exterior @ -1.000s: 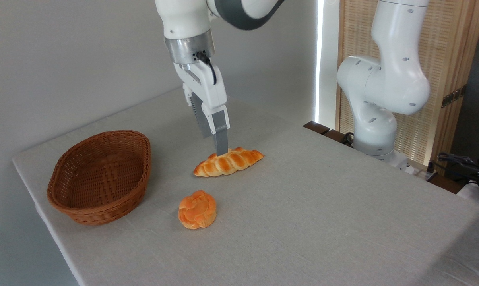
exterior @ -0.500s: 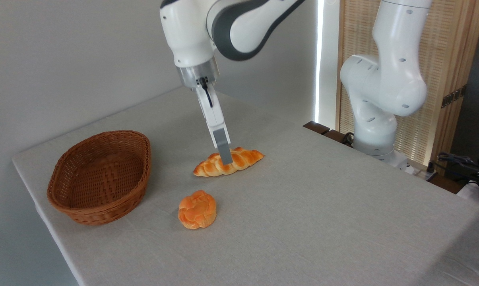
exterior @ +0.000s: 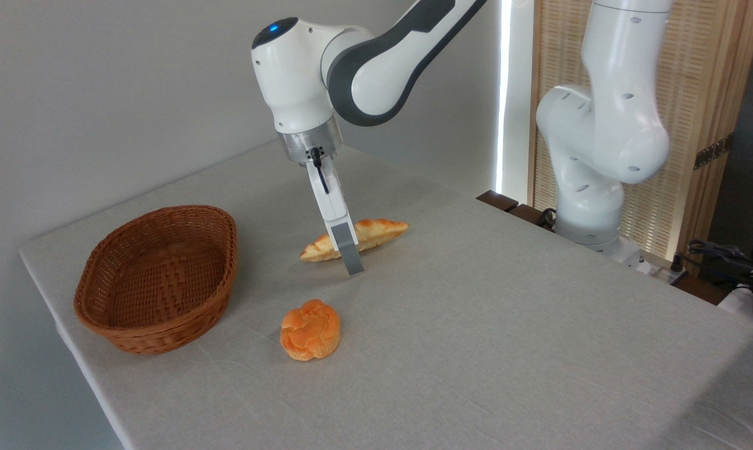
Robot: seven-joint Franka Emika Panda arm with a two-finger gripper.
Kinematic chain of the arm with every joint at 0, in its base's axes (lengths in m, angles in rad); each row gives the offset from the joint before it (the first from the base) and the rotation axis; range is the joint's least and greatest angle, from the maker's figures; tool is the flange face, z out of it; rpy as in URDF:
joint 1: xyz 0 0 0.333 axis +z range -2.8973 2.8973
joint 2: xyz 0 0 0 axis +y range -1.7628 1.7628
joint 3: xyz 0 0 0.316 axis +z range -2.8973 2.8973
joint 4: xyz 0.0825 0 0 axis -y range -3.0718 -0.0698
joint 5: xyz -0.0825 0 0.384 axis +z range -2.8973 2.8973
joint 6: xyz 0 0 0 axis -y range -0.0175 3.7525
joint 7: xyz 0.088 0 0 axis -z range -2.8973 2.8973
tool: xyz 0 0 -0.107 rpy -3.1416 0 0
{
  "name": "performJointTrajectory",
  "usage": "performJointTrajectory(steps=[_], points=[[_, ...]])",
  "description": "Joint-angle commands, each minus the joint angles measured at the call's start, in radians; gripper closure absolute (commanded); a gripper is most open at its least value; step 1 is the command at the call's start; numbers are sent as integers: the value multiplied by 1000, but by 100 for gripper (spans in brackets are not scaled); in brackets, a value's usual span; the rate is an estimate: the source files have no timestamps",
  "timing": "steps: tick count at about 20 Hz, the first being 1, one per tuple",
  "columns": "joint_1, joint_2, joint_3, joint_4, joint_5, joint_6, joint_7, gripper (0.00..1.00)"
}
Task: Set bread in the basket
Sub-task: 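Close the gripper around the middle of the long bread roll, then lift the bread roll and carry it over the wicker basket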
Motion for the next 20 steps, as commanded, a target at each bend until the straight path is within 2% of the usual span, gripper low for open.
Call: performJointTrajectory(steps=[1, 10, 14, 16, 20], points=[[-9, 9, 15, -8, -3, 15, 14, 53], [-4, 9, 17, -5, 3, 7, 14, 54], [-2, 9, 17, -2, 5, -7, 14, 68], [-2, 7, 20, 0, 5, -8, 14, 72], [2, 7, 29, 29, -1, -37, 13, 68]])
